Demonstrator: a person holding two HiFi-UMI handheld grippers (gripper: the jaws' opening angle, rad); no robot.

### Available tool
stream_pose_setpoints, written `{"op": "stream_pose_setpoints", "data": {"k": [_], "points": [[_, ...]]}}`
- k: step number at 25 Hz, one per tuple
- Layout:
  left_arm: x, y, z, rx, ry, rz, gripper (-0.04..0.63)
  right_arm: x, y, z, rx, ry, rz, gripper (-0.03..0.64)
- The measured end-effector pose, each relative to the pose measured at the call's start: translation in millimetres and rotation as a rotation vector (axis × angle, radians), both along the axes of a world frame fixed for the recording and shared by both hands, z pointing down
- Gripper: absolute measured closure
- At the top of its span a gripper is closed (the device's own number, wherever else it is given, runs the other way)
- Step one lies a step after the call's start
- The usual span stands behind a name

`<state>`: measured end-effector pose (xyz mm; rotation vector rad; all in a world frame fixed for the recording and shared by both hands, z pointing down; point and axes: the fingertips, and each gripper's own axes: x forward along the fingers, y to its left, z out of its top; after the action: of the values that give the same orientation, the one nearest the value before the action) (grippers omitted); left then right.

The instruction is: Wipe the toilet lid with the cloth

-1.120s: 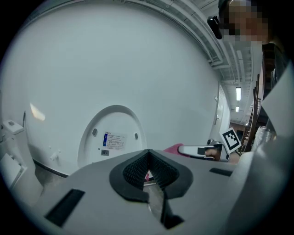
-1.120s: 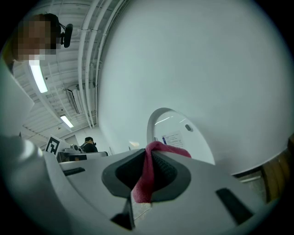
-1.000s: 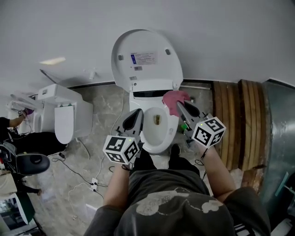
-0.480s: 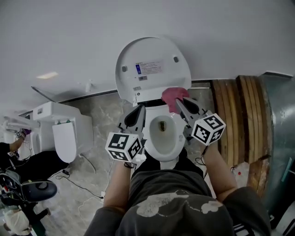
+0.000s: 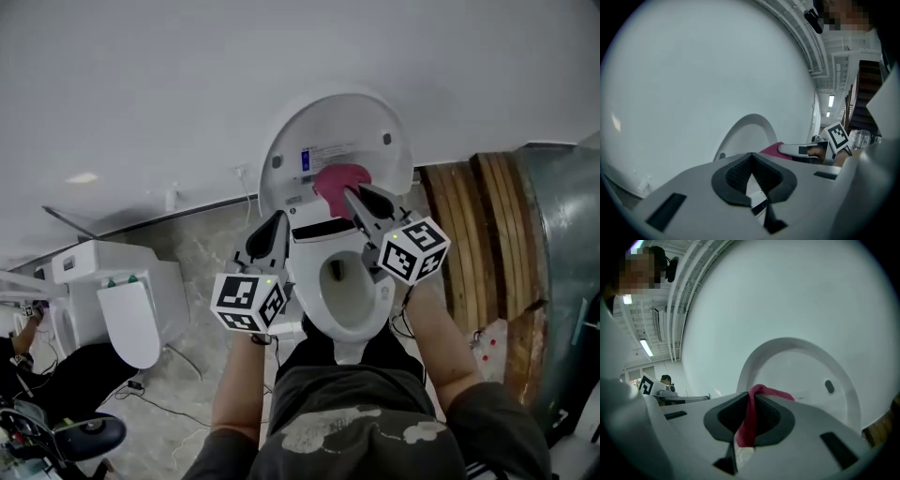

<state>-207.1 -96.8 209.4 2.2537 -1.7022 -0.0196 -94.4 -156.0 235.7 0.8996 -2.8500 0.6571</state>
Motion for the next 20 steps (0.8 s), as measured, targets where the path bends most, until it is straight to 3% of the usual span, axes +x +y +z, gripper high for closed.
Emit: {"op": "stream_pose_setpoints", "data": {"k": [13, 20], "points": [[-11, -35, 14, 0.032, 0.023, -0.032, 0.588, -77, -43, -21, 0.066, -0.101, -0.130, 0.577], [-2, -46, 14, 0.025, 0.020, -0.040, 0.589, -87, -72, -37, 0.073, -0.166, -0.131, 0.577]]}}
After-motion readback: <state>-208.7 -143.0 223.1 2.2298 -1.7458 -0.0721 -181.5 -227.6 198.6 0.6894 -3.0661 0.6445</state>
